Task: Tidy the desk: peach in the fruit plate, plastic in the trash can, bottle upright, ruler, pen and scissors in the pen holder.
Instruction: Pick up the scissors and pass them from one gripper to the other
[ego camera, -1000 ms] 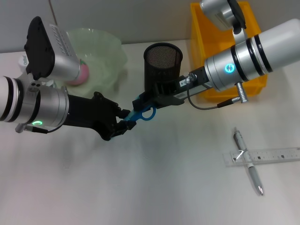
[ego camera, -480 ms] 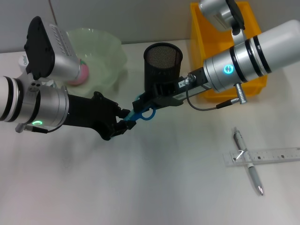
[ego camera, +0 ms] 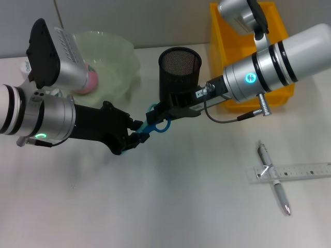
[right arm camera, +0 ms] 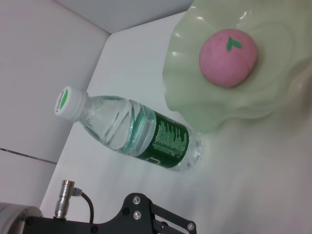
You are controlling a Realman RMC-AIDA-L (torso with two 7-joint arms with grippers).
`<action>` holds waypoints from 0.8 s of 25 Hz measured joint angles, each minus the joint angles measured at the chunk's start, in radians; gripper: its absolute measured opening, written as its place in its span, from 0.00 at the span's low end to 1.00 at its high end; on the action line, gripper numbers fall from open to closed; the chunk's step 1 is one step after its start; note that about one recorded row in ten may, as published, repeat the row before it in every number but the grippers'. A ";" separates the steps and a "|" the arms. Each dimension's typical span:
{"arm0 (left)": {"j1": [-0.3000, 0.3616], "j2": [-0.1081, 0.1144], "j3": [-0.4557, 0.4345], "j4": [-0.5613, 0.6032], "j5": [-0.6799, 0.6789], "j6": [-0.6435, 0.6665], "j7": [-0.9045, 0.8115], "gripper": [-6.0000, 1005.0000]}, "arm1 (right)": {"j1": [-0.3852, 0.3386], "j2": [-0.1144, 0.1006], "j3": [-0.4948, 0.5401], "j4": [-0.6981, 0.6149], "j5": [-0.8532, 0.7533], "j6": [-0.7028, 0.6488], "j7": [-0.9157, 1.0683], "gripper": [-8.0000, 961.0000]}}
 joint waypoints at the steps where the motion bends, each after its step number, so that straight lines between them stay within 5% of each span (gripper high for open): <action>1: 0.000 0.000 0.000 0.000 0.000 0.000 0.000 0.37 | 0.000 0.000 0.000 0.000 0.000 0.000 0.000 0.09; 20: 0.007 0.004 0.002 0.005 -0.027 0.023 0.004 0.39 | -0.008 0.000 -0.001 -0.001 0.000 -0.001 -0.001 0.09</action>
